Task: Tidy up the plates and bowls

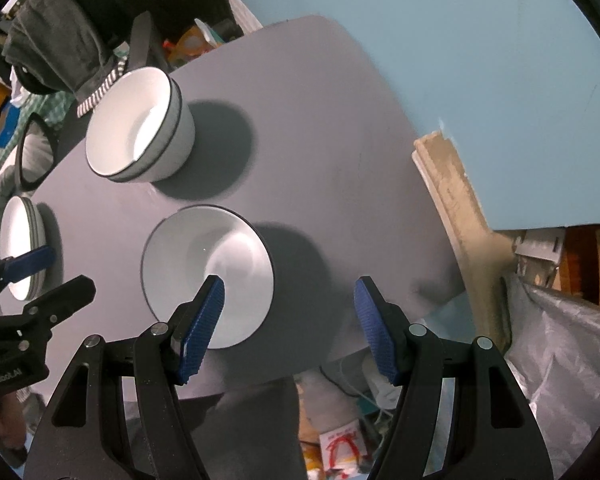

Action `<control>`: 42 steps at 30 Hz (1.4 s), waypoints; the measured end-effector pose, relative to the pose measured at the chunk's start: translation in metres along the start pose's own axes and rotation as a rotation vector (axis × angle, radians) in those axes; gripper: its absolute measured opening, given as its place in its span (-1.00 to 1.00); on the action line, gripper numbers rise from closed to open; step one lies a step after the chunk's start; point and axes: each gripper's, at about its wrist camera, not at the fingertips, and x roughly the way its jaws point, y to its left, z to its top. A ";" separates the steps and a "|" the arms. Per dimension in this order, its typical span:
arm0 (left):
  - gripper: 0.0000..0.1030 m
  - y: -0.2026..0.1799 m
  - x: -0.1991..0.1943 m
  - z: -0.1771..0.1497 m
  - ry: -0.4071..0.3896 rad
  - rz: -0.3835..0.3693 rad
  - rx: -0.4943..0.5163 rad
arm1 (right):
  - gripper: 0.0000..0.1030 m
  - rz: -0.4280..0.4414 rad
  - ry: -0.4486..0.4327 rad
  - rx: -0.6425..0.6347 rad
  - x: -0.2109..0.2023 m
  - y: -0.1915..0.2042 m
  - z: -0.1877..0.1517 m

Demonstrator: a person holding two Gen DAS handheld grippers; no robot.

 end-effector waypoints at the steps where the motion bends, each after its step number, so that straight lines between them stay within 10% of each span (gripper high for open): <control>1: 0.50 -0.001 0.003 0.000 0.006 -0.001 0.002 | 0.29 0.000 0.004 0.000 0.003 -0.001 -0.001; 34: 0.50 0.002 0.084 0.006 0.111 0.016 -0.037 | 0.29 0.056 0.091 -0.024 0.066 -0.008 -0.005; 42: 0.24 -0.004 0.087 0.008 0.121 0.019 -0.035 | 0.17 0.074 0.099 -0.019 0.069 -0.011 -0.003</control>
